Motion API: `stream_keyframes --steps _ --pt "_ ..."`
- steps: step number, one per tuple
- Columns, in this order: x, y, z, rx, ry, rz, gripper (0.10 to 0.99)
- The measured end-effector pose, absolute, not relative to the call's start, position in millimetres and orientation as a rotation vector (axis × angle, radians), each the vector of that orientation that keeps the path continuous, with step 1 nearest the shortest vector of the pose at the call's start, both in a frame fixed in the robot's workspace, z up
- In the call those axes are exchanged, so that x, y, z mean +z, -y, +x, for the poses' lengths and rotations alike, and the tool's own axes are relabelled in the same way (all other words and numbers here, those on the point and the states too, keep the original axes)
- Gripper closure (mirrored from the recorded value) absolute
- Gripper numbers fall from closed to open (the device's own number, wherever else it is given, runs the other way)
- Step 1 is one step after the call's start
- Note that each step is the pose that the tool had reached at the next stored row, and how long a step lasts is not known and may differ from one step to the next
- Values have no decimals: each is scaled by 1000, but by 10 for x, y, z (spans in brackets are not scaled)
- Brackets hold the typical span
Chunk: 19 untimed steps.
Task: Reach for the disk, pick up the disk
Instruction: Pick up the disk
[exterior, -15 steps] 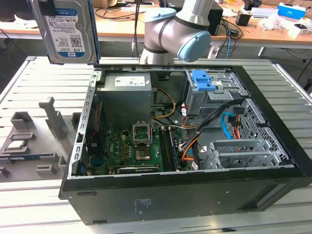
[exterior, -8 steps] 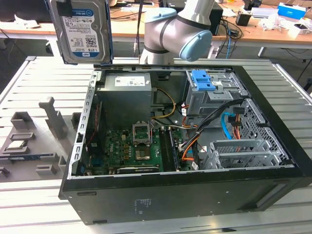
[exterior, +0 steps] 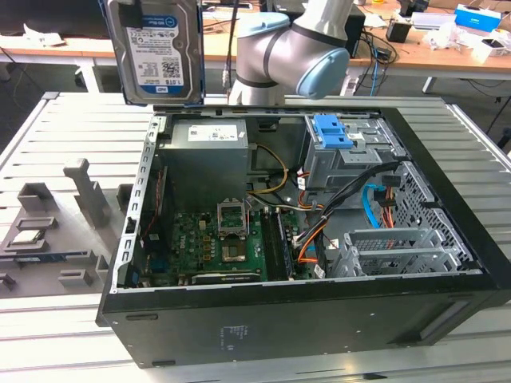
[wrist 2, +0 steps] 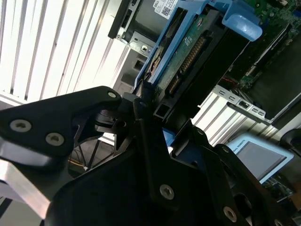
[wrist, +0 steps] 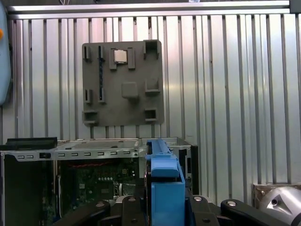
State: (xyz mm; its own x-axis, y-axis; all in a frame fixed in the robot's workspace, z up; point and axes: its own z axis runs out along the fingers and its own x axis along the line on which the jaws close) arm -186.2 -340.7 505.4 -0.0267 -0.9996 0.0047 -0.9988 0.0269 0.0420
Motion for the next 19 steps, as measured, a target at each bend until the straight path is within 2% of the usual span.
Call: stream_keyframes --steps 19 --pt "5054 3408 -1277 -42 2227 2169 722"
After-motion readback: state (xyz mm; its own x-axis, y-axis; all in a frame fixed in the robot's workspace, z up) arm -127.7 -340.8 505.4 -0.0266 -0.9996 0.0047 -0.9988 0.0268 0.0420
